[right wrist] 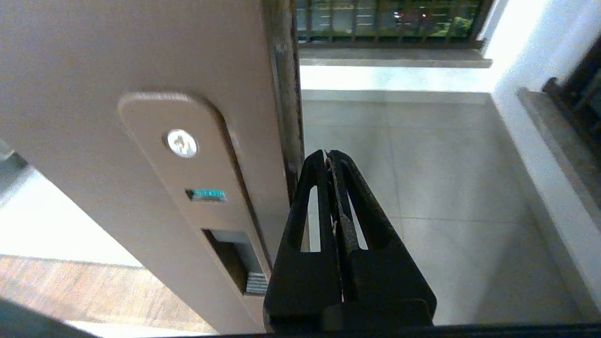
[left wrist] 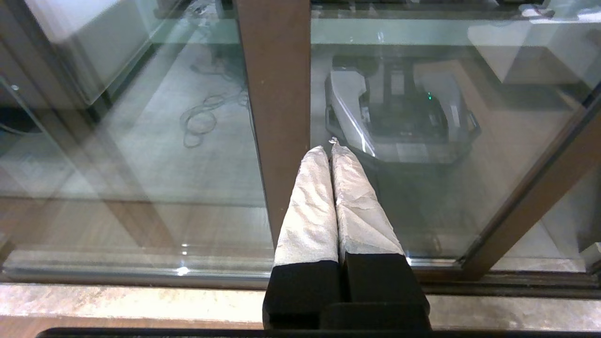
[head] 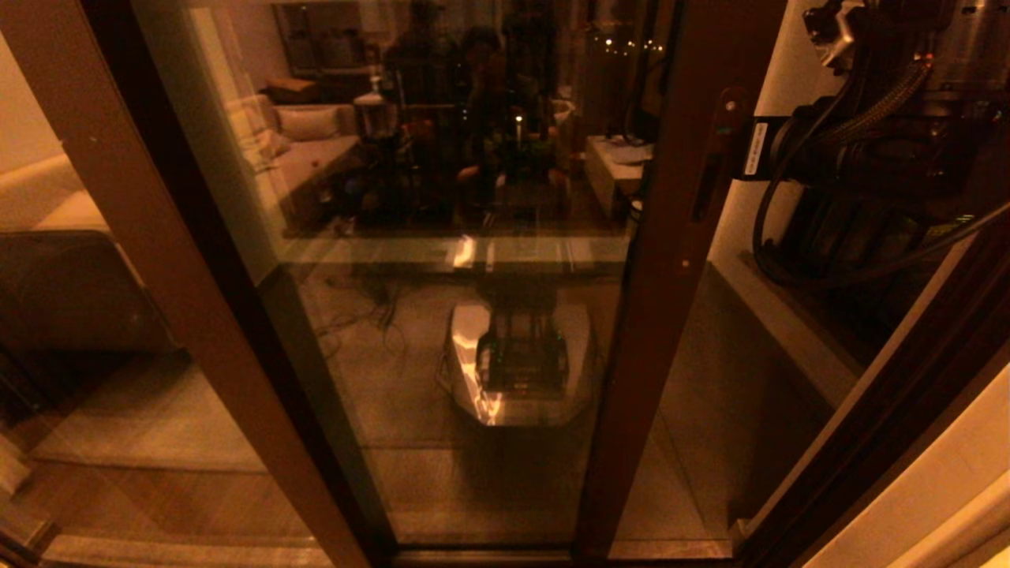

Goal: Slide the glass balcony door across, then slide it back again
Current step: Open the slid door

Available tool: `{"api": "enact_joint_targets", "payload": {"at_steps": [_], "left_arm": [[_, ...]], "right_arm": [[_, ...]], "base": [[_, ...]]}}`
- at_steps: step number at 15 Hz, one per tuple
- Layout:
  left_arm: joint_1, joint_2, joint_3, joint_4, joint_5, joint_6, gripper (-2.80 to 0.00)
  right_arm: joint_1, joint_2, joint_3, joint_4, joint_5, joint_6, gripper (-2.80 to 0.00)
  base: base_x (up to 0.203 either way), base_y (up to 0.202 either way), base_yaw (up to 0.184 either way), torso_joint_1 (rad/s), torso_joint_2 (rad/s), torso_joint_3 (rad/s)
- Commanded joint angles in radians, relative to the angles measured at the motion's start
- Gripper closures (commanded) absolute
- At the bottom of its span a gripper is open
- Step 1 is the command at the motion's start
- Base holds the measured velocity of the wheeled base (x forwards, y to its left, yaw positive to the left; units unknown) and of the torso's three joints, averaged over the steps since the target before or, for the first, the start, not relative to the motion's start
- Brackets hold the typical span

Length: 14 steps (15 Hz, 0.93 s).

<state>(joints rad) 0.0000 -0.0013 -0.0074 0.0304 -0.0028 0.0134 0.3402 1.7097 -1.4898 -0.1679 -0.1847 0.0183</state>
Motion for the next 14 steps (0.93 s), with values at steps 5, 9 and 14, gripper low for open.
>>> {"api": "enact_joint_targets", "payload": {"at_steps": [5,9,14], "left_arm": [[0.000,-0.002,0.000,0.000,0.000,0.000,0.00],[0.000,-0.002,0.000,0.000,0.000,0.000,0.00],[0.000,-0.002,0.000,0.000,0.000,0.000,0.00]], "right_arm": [[0.065,0.081,-0.095,0.003,-0.052,-0.003,0.00],[0.095,0.101,-0.107,0.004,-0.073,-0.004,0.00],[0.140,0.124,-0.127,0.004,-0.077,-0.004,0.00]], "base": [[0.000,0.000,0.000,0.000,0.00,0.000],[0.000,0.000,0.000,0.000,0.00,0.000],[0.000,0.000,0.000,0.000,0.00,0.000]]}}
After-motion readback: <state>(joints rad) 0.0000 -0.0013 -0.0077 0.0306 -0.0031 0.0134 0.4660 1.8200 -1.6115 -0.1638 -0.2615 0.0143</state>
